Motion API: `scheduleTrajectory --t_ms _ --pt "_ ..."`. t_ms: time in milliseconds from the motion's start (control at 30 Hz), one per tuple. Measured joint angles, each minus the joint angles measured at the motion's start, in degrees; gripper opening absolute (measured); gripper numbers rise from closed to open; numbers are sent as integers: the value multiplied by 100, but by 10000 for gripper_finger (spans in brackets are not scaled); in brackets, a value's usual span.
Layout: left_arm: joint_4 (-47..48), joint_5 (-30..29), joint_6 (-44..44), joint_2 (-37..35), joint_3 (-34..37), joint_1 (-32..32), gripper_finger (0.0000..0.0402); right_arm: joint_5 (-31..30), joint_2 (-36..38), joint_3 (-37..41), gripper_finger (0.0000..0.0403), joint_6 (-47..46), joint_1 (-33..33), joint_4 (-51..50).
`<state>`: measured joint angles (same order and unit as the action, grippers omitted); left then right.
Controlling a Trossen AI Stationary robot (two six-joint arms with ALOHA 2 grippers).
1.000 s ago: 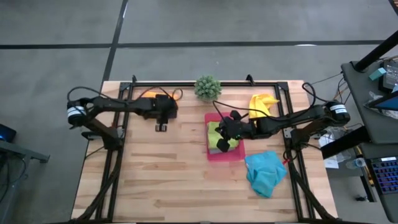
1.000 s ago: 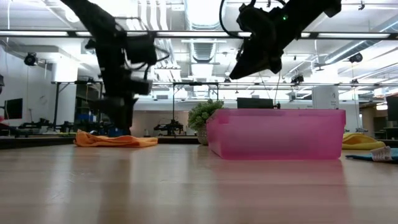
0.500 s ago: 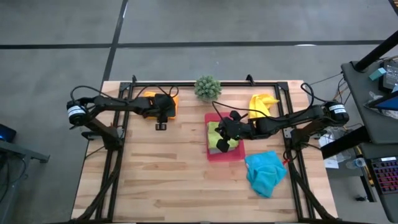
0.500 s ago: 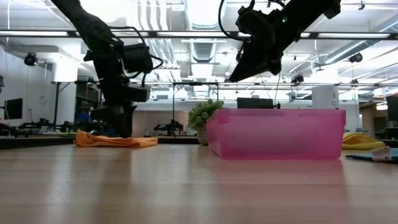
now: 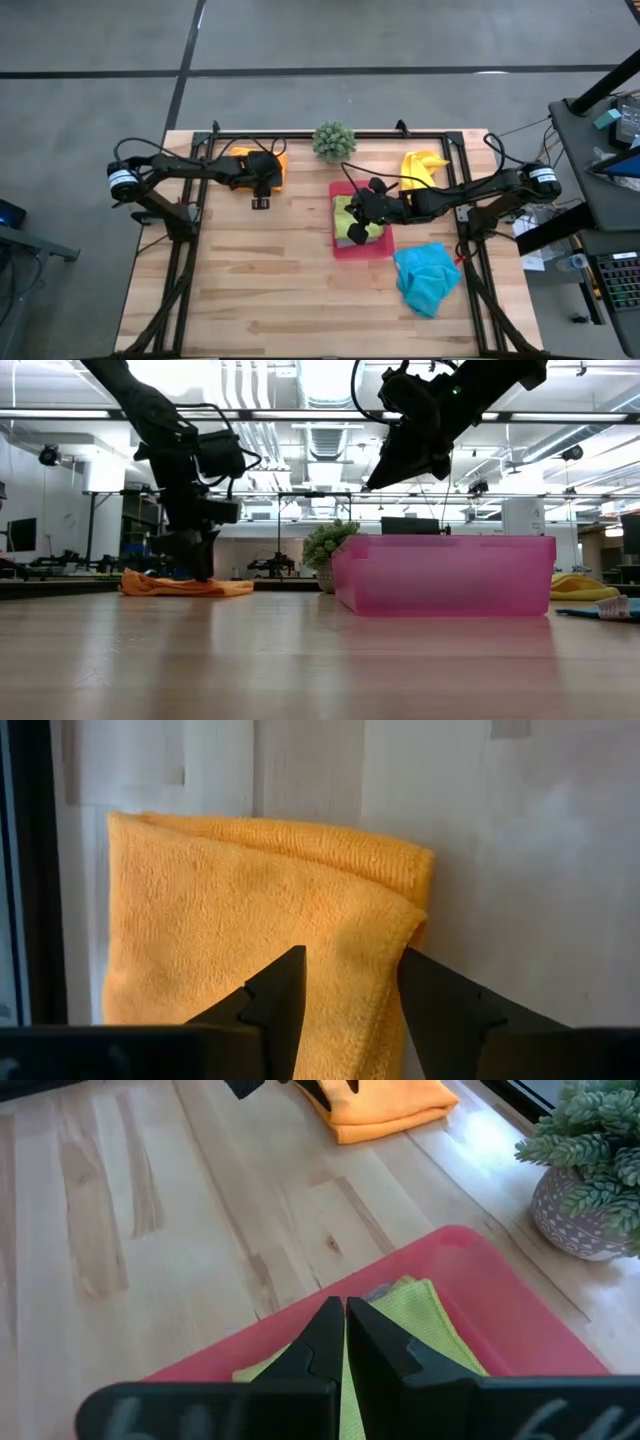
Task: Fold microfiber towels
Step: Fold the orange towel
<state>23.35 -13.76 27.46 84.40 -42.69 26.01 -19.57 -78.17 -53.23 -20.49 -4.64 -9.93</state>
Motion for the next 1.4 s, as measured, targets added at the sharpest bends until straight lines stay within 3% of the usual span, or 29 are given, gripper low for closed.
scheduleTrajectory --t_ms 133,333,567,800,933,1067,1233,1400 --pt "-83 -36 -9 0 137 79 110 0 0 0 9 0 0 15" --pt "-5 -384 -74 -206 8 -85 10 0 -2 0 9 9 1 54" --pt "-4 -466 -476 -1346 -191 -361 1 -2 -2 0 9 105 2 212" --pt "-349 -450 -1651 -2926 -311 -926 0 -513 -6 1 9 159 2 420" --pt "-747 -309 -2293 -3470 -215 -1331 0 -612 -209 7 9 336 2 935" --pt "-996 -283 -2979 -3645 -206 -1722 0 -446 -663 7 16 594 -11 1932" --pt "-1049 -280 -3465 -3529 -202 -2205 0 -83 -1209 7 52 820 -11 3123" --pt "-1100 -285 -3702 -3104 -193 -2582 0 -79 -1453 -244 103 883 -11 3291"
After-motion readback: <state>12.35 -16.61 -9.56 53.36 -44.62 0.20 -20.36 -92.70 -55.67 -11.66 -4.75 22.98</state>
